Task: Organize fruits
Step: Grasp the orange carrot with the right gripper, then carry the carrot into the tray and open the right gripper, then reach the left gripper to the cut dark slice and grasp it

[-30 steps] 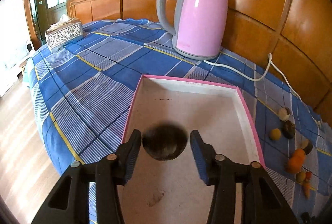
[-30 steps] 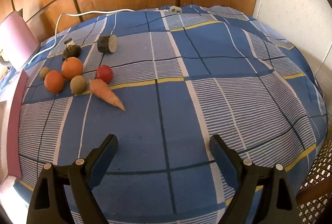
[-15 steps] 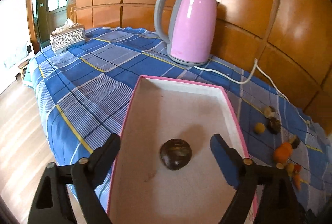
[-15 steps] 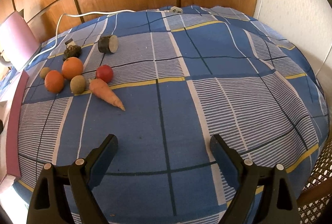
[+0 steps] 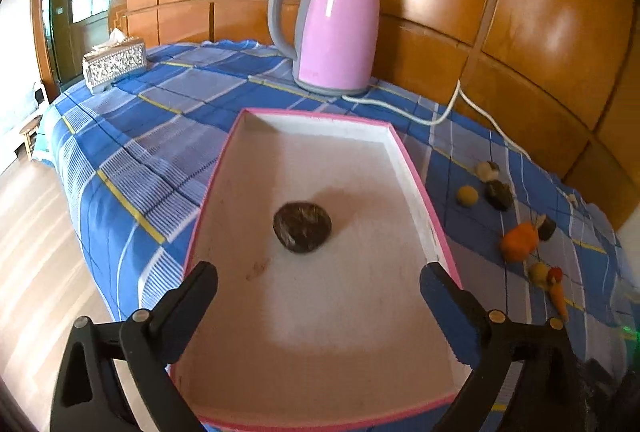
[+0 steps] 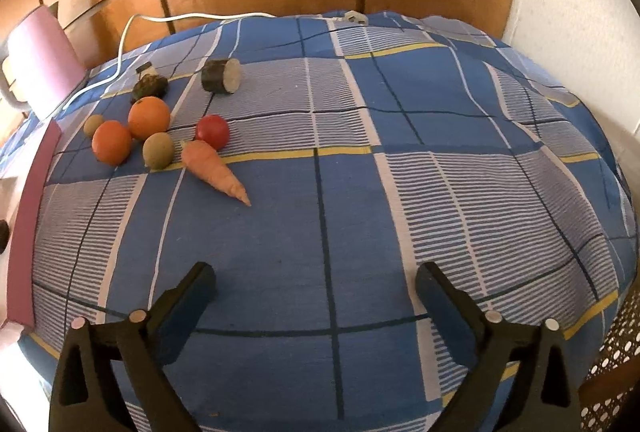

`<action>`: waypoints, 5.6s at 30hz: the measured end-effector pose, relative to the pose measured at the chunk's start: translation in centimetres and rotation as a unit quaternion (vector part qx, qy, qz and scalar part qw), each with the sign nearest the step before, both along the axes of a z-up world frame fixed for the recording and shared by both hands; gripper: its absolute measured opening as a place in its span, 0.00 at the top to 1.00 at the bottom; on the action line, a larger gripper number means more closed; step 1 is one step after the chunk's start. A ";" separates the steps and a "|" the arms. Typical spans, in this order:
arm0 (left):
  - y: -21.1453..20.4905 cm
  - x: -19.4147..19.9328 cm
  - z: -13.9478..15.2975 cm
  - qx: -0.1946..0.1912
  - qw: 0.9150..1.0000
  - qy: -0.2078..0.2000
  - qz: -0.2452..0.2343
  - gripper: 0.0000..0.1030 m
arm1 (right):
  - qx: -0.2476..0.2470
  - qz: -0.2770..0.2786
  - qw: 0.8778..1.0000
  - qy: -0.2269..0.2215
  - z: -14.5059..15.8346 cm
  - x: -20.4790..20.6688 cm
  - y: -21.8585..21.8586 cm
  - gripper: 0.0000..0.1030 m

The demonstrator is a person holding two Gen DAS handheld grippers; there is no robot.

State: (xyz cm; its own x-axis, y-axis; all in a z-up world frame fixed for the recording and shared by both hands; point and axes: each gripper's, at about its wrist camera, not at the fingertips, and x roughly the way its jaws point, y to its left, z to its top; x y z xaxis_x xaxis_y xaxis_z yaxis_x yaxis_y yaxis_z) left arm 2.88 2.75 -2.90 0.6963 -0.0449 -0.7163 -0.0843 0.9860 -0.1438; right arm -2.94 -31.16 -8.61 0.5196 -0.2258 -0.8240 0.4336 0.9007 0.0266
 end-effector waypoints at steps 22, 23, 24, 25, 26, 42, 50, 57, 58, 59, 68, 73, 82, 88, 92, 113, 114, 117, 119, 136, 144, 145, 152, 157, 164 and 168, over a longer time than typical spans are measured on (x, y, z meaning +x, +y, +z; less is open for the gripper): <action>0.9 0.0 -1.2 -0.006 0.999 0.031 0.020 0.01 | -0.015 0.143 0.990 -0.014 2.7 3.7 2.3 0.54; 1.0 -0.1 -1.2 -0.005 0.999 0.031 0.022 0.01 | -0.019 0.152 0.988 -0.010 2.6 4.2 2.5 0.54; 1.0 -0.1 -1.2 -0.004 0.999 0.031 0.023 0.00 | -0.022 0.163 0.986 -0.003 2.4 4.9 2.8 0.54; 1.1 -0.1 -1.3 -0.004 0.999 0.031 0.023 0.00 | -0.025 0.172 0.985 0.005 2.2 5.5 2.9 0.54; 1.1 -0.1 -1.3 -0.004 0.999 0.032 0.024 0.00 | -0.031 0.182 0.983 0.015 1.9 6.3 3.2 0.54; 1.7 0.2 -1.4 -0.006 0.999 0.031 0.030 0.00 | 0.014 0.259 0.966 0.005 3.2 5.5 6.8 0.85; 2.0 0.1 -0.9 0.001 0.999 0.020 0.033 0.00 | 0.071 0.322 0.944 -0.017 4.9 6.1 11.5 0.85; 2.6 0.2 -1.2 -0.007 0.999 0.027 0.034 0.00 | 0.085 0.360 0.929 -0.017 5.7 7.5 15.3 0.85; 2.7 0.2 -1.2 -0.008 0.999 0.027 0.035 0.00 | 0.085 0.364 0.927 -0.017 5.7 7.7 15.7 0.85; 2.7 0.2 -1.2 -0.008 0.999 0.027 0.036 0.00 | 0.086 0.367 0.926 -0.017 5.8 7.9 16.1 0.85; 4.4 0.5 -0.7 -0.008 0.998 0.015 0.060 0.00 | 0.096 0.393 0.914 -0.019 6.6 10.7 19.6 0.85; 4.9 0.7 -1.1 -0.007 0.998 0.019 0.065 0.00 | 0.112 0.388 0.915 -0.008 6.1 13.3 21.2 0.85; 4.8 1.0 -1.6 -0.005 0.998 0.023 0.053 0.00 | 0.108 0.375 0.921 0.003 5.1 16.3 23.3 0.72; 4.5 1.0 -1.6 -0.010 0.999 0.026 0.046 0.00 | 0.101 0.361 0.927 -0.004 5.1 14.9 22.1 0.72; 4.1 1.0 -1.6 -0.011 0.999 0.030 0.039 0.00 | 0.079 0.350 0.933 -0.027 6.1 13.3 21.2 0.69; 1.5 -0.1 -0.8 0.007 1.000 0.026 0.001 0.00 | 0.034 0.224 0.972 -0.058 6.2 7.5 12.6 0.68; 1.4 -0.1 -0.8 0.006 1.000 0.027 -0.004 0.00 | 0.034 0.215 0.974 -0.058 6.1 7.3 12.0 0.67; 0.7 -0.1 -0.7 0.007 0.999 0.024 -0.021 0.00 | 0.037 0.188 0.980 -0.055 5.7 6.7 10.3 0.65; 0.3 -0.1 -0.6 0.008 0.999 0.022 -0.033 0.00 | 0.039 0.172 0.983 -0.052 5.4 6.4 9.2 0.65; -3.0 1.5 0.4 -0.003 0.994 0.033 -0.103 0.03 | 0.054 0.060 0.996 -0.035 2.9 3.2 1.4 0.65; -5.1 3.4 0.2 -0.029 0.989 0.068 -0.131 0.15 | 0.059 0.042 0.997 -0.036 2.6 2.7 0.0 0.65; -5.4 3.7 0.2 -0.029 0.988 0.070 -0.135 0.19 | 0.058 0.042 0.997 -0.036 2.6 2.6 -0.2 0.65; -8.4 6.5 1.9 -0.021 0.983 0.052 -0.175 0.23 | 0.052 0.035 0.997 -0.035 2.5 2.4 -0.9 0.65; -10.4 10.3 2.2 -0.037 0.981 0.069 -0.179 0.23 | 0.047 0.034 0.998 -0.030 2.3 2.4 -1.3 0.65; -14.2 15.7 1.6 -0.047 0.979 0.093 -0.177 0.39 | 0.020 0.023 0.999 -0.028 2.2 2.1 -2.5 0.65; -16.4 18.4 1.3 -0.043 0.980 0.095 -0.171 0.39 | -0.006 -0.009 0.999 -0.038 2.1 1.7 -3.5 0.65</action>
State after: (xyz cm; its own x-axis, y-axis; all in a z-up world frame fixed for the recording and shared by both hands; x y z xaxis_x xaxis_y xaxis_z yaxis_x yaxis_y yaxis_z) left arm 21.28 -13.62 -1.62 0.4841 -0.3188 -0.8149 0.2156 0.9460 -0.2419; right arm -1.27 -34.66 -6.51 0.5767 -0.2447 -0.7794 0.4471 0.8931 0.0504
